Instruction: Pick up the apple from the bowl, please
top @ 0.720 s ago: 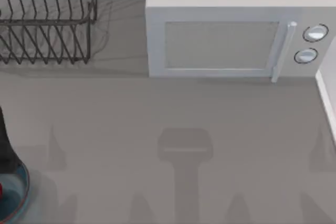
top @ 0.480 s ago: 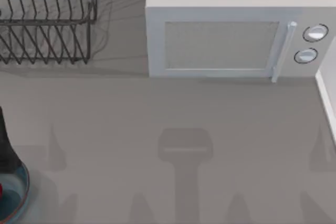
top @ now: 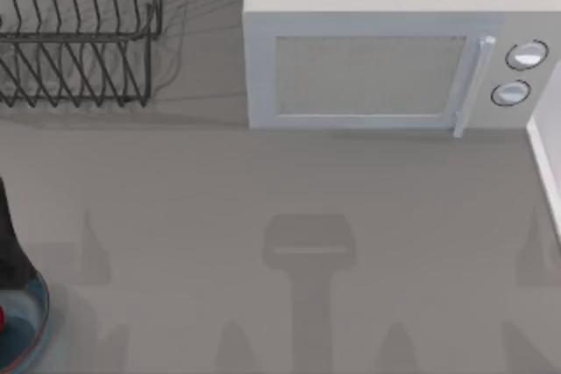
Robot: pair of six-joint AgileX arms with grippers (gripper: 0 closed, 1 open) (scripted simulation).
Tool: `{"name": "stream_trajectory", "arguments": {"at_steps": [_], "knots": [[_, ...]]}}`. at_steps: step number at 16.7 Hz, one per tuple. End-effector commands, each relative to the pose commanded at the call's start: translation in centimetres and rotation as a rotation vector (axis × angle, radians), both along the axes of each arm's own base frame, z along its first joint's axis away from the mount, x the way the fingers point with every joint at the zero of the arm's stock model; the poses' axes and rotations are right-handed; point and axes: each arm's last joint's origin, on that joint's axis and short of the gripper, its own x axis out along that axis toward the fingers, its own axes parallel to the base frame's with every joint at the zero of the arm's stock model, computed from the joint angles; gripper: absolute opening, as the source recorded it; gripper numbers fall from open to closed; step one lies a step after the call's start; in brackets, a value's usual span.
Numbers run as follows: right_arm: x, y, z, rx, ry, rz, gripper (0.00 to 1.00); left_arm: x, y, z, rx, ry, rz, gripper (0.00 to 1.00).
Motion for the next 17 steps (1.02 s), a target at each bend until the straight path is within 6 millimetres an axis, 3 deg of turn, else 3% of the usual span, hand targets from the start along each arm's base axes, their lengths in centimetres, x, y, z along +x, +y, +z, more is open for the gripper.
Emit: {"name": "stream_trajectory", "arguments": {"at_steps": [12,17], "knots": [[0.0,0.0,0.0,0.0,0.0,0.0,1.0,0.0,0.0,0.0,0.0,0.002,0.0,1.0],[0.0,0.0,0.0,0.0,0.0,0.0,1.0,0.4,0.3,1.5,0.025,0.196,0.022,1.0]]}}
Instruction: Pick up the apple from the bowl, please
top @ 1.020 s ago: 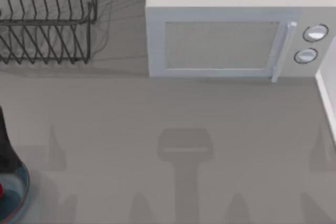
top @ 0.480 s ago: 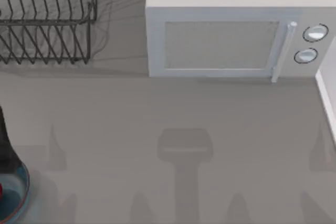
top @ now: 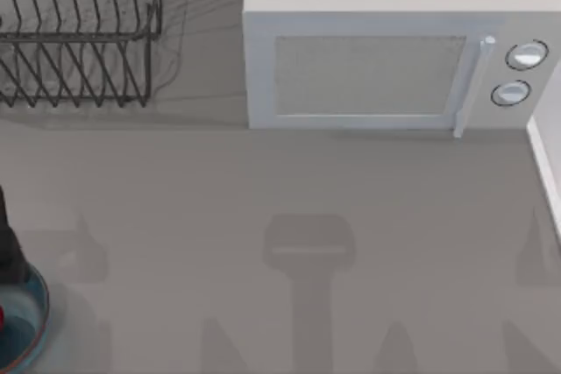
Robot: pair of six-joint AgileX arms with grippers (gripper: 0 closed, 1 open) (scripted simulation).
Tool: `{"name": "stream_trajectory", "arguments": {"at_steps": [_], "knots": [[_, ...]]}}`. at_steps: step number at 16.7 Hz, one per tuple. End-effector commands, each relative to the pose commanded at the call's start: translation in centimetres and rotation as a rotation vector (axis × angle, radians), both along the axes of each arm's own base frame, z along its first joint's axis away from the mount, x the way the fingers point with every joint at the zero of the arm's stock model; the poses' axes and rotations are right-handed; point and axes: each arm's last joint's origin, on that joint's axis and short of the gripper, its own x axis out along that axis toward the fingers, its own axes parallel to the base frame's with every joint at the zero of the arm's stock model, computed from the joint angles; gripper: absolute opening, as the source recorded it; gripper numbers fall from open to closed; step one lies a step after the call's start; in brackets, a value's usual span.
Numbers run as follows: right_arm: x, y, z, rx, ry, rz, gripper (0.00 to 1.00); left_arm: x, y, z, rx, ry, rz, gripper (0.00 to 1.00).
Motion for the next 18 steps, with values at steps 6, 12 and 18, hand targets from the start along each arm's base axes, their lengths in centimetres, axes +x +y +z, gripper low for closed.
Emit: {"name": "stream_trajectory", "arguments": {"at_steps": [6,12,18], "knots": [[0.0,0.0,0.0,0.0,0.0,0.0,1.0,2.8,0.9,1.9,0.027,0.597,0.025,1.0],[0.0,0.0,0.0,0.0,0.0,0.0,1.0,7.0,2.4,2.3,0.0,1.172,0.005,1.0],[0.0,0.0,0.0,0.0,0.0,0.0,1.0,8.8,3.1,2.4,-0.023,1.375,-0.014,1.0]]}}
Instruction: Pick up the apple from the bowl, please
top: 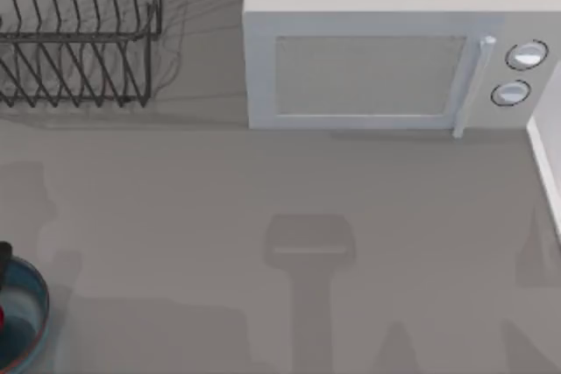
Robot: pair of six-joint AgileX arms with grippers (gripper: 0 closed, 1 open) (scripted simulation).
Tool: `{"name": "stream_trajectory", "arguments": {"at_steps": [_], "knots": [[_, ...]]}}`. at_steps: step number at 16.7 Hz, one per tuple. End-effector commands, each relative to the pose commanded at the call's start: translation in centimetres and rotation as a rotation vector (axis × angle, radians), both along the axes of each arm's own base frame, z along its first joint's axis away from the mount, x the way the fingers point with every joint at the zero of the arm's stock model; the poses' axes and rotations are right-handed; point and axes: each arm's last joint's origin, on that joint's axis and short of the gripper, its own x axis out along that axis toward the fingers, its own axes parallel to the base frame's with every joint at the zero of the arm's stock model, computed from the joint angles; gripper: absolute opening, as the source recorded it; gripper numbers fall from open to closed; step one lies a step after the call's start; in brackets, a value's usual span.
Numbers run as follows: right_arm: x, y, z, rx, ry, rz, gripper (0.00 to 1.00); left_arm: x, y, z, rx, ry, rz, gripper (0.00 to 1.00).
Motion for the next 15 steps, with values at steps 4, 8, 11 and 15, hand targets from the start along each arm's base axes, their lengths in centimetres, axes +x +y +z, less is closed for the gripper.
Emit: {"name": "stream_trajectory", "arguments": {"at_steps": [4,8,11,15], "knots": [[0.0,0.0,0.0,0.0,0.0,0.0,1.0,0.0,-0.1,0.0,0.0,-0.003,-0.004,1.0],[0.0,0.0,0.0,0.0,0.0,0.0,1.0,0.2,0.0,-1.7,-0.001,0.006,-0.003,1.0],[0.0,0.0,0.0,0.0,0.0,0.0,1.0,0.7,0.0,-4.7,0.001,-0.005,-0.002,1.0],[0.0,0.0,0.0,0.0,0.0,0.0,1.0,0.5,0.1,-8.8,0.003,-0.018,0.0,1.0]]}}
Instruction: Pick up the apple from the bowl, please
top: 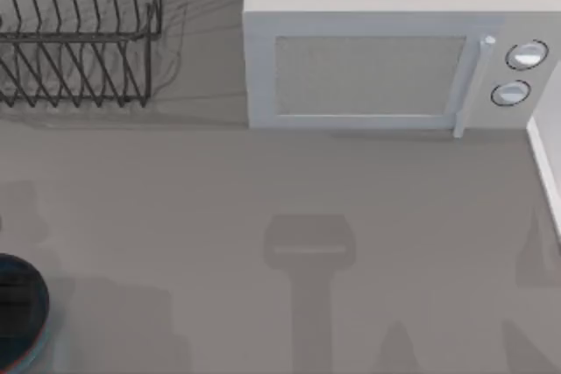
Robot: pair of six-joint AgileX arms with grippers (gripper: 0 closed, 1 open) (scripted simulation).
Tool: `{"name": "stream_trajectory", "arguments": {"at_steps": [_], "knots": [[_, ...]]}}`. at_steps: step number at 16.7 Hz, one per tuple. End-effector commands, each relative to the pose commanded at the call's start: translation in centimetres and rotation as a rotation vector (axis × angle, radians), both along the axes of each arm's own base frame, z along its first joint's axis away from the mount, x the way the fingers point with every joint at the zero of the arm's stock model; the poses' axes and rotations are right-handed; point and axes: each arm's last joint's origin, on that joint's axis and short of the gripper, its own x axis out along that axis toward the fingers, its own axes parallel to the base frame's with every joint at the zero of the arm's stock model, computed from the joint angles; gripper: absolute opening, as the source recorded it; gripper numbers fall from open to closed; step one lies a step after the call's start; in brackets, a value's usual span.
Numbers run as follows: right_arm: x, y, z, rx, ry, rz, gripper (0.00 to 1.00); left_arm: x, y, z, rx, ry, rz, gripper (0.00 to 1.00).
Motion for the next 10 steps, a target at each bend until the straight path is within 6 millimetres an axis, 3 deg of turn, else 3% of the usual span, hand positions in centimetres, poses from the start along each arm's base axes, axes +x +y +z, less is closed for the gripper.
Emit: {"name": "stream_trajectory", "arguments": {"at_steps": [3,7,10], "knots": [[0.0,0.0,0.0,0.0,0.0,0.0,1.0,-0.49,-0.06,-1.57,-0.003,0.017,0.0,1.0],[0.0,0.0,0.0,0.0,0.0,0.0,1.0,-0.51,-0.06,-1.61,-0.003,0.018,0.0,1.0],[0.0,0.0,0.0,0.0,0.0,0.0,1.0,-0.51,-0.06,-1.61,-0.003,0.018,0.0,0.77]]}}
